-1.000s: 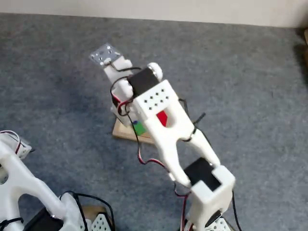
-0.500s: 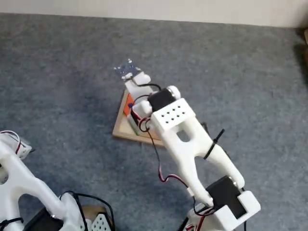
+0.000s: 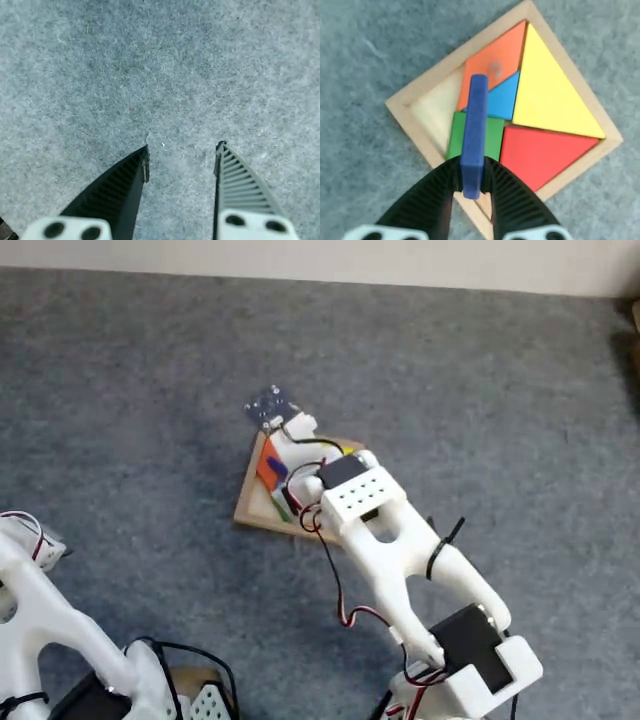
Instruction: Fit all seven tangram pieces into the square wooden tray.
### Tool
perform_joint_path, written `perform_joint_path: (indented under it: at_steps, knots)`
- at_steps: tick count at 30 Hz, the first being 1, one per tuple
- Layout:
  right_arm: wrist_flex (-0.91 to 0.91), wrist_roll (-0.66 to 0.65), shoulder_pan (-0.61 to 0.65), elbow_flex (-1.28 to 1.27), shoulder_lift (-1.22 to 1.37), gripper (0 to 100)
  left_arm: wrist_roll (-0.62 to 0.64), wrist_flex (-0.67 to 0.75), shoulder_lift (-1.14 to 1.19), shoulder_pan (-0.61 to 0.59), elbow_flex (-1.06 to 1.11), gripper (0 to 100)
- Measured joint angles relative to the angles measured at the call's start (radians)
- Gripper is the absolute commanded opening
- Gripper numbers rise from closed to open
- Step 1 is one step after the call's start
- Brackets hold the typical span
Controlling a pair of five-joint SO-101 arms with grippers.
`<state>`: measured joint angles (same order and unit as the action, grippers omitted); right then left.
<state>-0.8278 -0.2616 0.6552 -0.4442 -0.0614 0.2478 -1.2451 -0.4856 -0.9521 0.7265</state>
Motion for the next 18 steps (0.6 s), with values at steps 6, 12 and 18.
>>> perform_joint_path:
  at_steps: [6,12,18]
  knots:
    - [0.015,0.0,0.0,0.002,0.124,2.3,0.0,0.0,0.0,0.0,0.0,22]
    - [-0.043,0.002,0.0,0.084,0.18,16.0,0.0,0.0,0.0,0.0,0.0,22]
    - [-0.064,0.038,0.0,0.11,0.18,16.3,0.0,0.017,0.0,0.0,0.017,22]
